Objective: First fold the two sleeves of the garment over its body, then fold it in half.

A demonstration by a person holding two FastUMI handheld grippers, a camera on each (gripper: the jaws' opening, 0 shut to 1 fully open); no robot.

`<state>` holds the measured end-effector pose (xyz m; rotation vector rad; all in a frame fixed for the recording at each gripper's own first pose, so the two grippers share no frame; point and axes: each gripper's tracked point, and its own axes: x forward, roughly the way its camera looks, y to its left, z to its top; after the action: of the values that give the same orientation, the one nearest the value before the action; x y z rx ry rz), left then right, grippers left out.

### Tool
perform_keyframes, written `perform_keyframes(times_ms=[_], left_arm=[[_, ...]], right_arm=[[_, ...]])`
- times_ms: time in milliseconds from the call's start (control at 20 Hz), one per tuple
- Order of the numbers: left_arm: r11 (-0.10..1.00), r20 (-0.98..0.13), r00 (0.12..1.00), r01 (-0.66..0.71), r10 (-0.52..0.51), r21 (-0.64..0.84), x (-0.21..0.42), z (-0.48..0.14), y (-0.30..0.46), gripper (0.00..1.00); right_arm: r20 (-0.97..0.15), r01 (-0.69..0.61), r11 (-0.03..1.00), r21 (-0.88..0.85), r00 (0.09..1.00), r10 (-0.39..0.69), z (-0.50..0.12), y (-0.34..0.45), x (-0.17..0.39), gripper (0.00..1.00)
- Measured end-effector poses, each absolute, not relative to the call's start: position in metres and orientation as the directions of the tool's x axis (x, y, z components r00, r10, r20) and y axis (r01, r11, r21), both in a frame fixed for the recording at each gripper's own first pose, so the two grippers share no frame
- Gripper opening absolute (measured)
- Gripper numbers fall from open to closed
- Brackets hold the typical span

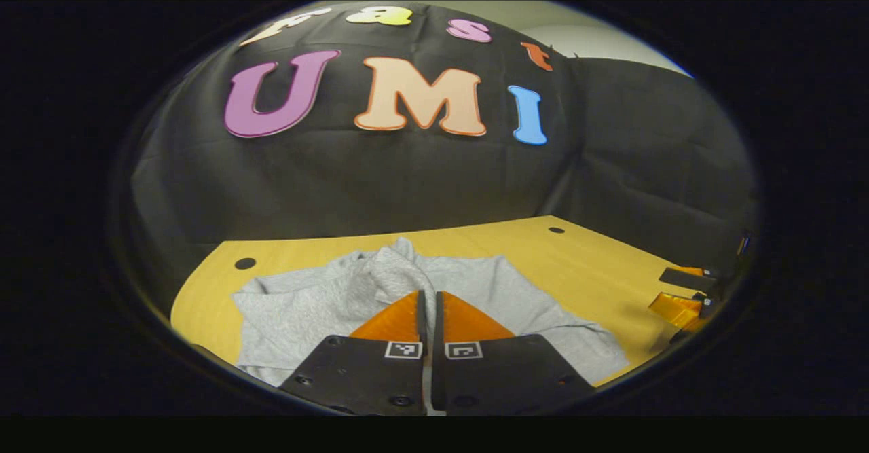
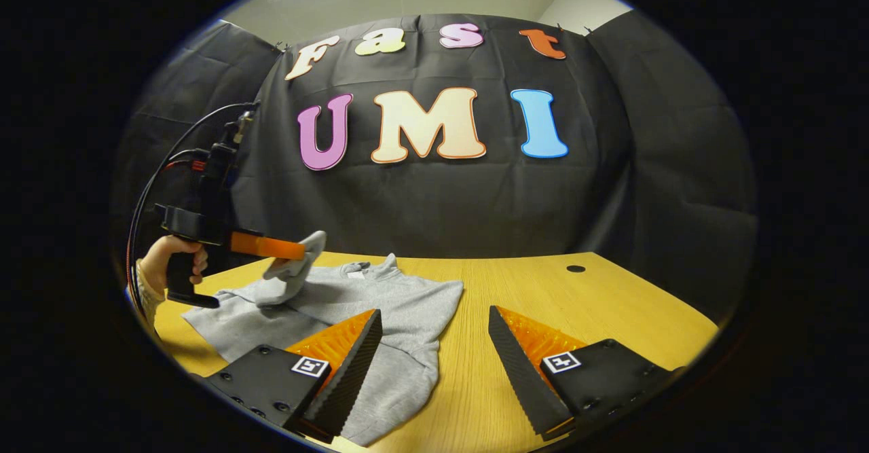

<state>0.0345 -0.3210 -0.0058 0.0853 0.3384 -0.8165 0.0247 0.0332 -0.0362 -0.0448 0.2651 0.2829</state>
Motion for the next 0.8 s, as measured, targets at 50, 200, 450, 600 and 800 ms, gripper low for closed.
perform_keyframes(times_ms=[50,200,450,600,800], left_arm=[[0.671,-0.325,0.622,0.739,-0.712,-0.056,0.032,-0.007,-0.337,0.00],[0.637,-0.338,0.585,0.768,-0.737,-0.060,0.029,-0.017,-0.377,0.00],[0.630,-0.422,0.558,0.775,-0.715,-0.043,0.039,-0.060,-0.413,0.00],[0.633,-0.464,0.541,0.772,-0.701,-0.058,0.041,-0.084,-0.423,0.00],[0.616,-0.483,0.508,0.783,-0.714,-0.088,0.037,-0.096,-0.437,0.00]], right_arm=[[-0.268,-0.280,0.960,-0.006,0.925,0.268,-0.037,0.033,0.024,0.98],[-0.276,-0.278,0.961,-0.004,0.923,0.266,-0.041,0.031,0.025,0.98],[-0.283,-0.275,0.962,0.000,0.922,0.264,-0.041,0.028,0.026,0.98],[-0.276,-0.272,0.962,0.011,0.924,0.264,-0.039,0.027,0.030,0.98],[-0.290,-0.268,0.963,0.017,0.921,0.261,-0.041,0.025,0.032,0.98]])
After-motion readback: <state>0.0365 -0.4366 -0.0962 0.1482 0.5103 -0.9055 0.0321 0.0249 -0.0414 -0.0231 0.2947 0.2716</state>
